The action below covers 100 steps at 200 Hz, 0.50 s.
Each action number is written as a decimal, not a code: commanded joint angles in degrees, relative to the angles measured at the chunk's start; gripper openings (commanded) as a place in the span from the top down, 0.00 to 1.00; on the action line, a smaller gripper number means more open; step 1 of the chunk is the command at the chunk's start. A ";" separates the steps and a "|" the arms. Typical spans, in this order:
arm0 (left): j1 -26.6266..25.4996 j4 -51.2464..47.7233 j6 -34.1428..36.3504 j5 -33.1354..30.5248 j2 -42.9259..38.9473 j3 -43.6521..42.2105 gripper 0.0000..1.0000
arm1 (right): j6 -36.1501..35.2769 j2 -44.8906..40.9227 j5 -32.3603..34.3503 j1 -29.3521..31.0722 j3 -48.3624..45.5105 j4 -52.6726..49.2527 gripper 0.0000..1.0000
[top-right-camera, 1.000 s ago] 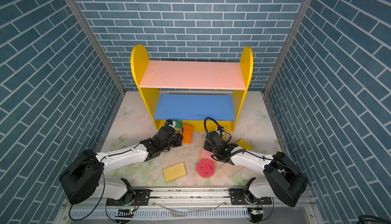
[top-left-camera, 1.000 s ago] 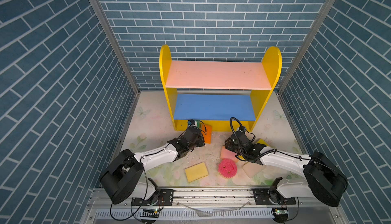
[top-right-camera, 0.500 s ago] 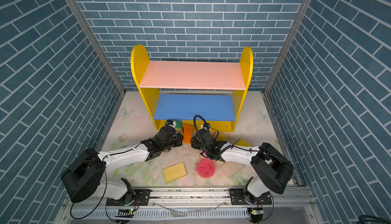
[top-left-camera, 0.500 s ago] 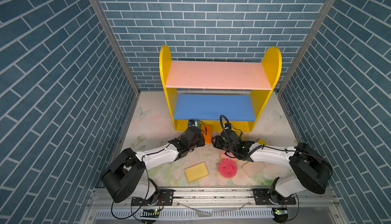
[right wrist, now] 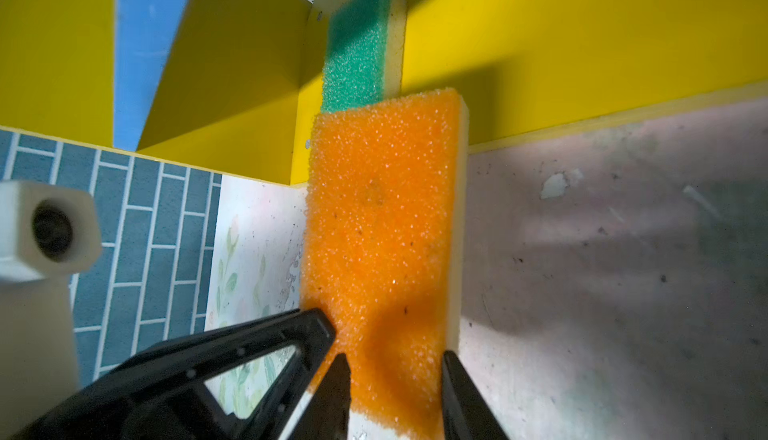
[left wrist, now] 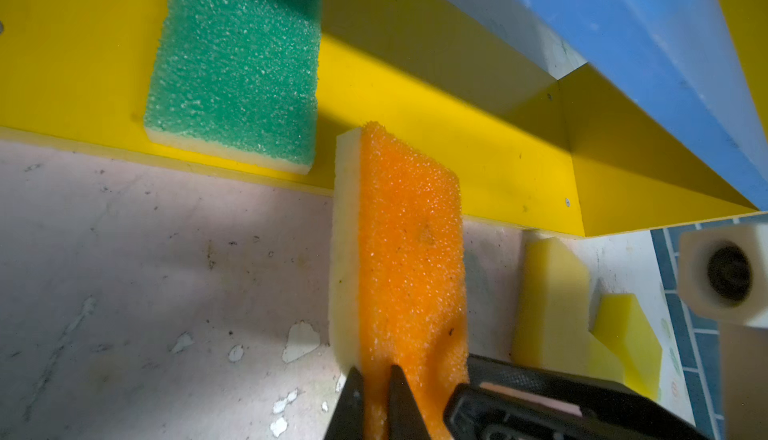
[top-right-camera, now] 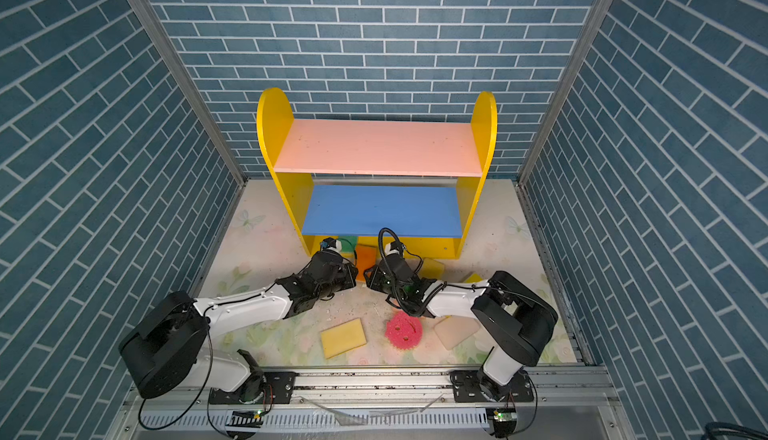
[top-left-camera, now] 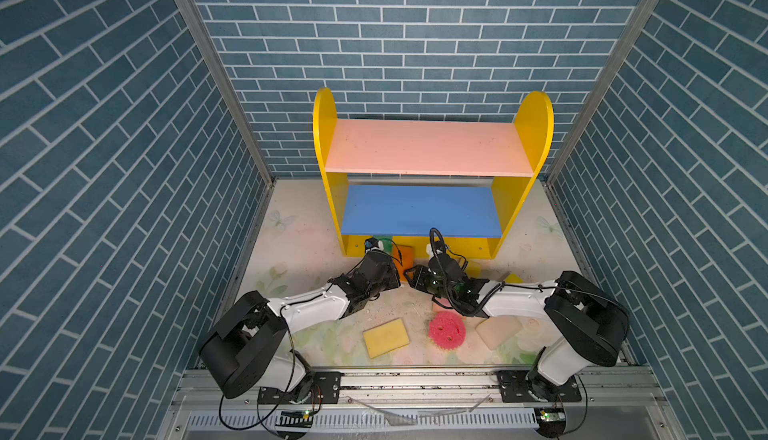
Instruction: Place and organize the cleaning sponges onto the shelf
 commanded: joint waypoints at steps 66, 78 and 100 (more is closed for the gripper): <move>-0.22 4.75 -2.08 2.02 -0.68 -1.08 0.86 | 3.20 1.05 -0.53 0.49 -0.27 3.93 0.95; -0.17 4.90 -1.95 2.34 -0.48 -0.99 0.85 | 3.03 1.05 -0.02 0.47 -0.33 3.29 1.00; -0.17 4.84 -1.65 2.47 -0.85 -1.14 0.71 | 1.57 0.75 1.55 0.28 -0.24 1.33 1.00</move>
